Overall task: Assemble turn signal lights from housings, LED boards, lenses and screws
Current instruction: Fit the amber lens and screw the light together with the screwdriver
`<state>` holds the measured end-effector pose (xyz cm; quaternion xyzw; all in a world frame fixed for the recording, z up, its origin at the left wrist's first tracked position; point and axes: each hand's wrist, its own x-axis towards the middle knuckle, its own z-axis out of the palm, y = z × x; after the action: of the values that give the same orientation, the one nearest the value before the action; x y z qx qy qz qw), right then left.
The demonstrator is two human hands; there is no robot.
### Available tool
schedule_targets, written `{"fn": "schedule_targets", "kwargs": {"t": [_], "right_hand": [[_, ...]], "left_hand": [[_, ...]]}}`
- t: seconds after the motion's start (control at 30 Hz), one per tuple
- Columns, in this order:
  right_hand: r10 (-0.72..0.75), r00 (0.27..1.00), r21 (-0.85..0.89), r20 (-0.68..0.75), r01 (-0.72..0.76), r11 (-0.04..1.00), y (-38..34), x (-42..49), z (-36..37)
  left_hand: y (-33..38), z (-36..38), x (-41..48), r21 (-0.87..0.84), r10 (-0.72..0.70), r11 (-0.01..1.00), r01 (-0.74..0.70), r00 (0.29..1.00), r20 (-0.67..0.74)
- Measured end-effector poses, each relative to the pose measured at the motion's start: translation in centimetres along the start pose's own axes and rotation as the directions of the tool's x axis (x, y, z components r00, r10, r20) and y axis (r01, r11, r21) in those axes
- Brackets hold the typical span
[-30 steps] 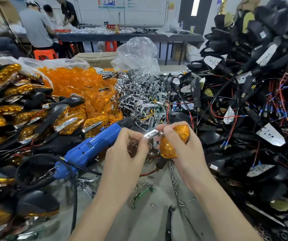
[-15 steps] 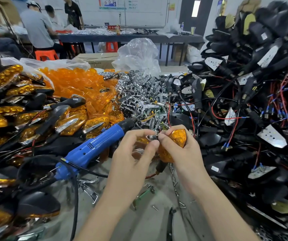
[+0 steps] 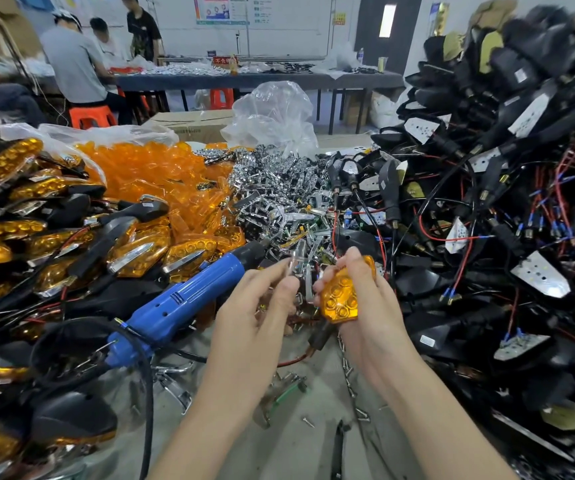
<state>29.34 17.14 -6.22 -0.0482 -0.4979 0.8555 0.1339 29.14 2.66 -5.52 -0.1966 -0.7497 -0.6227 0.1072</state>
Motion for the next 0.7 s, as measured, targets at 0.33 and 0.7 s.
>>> {"fn": "schedule_targets", "kwargs": {"t": [0.33,0.7], "right_hand": [[0.128,0.992,0.149,-0.020,-0.124,0.981,0.53,-0.11,0.03],[0.115,0.993,0.064,0.028,-0.117,0.991,0.52,-0.48,0.09]], "left_hand": [[-0.16,0.67,-0.31,0.078,0.014,0.997,-0.023,0.994,0.107],[-0.31,0.84,-0.35,0.056,-0.015,0.998,0.010,0.996,0.088]]}}
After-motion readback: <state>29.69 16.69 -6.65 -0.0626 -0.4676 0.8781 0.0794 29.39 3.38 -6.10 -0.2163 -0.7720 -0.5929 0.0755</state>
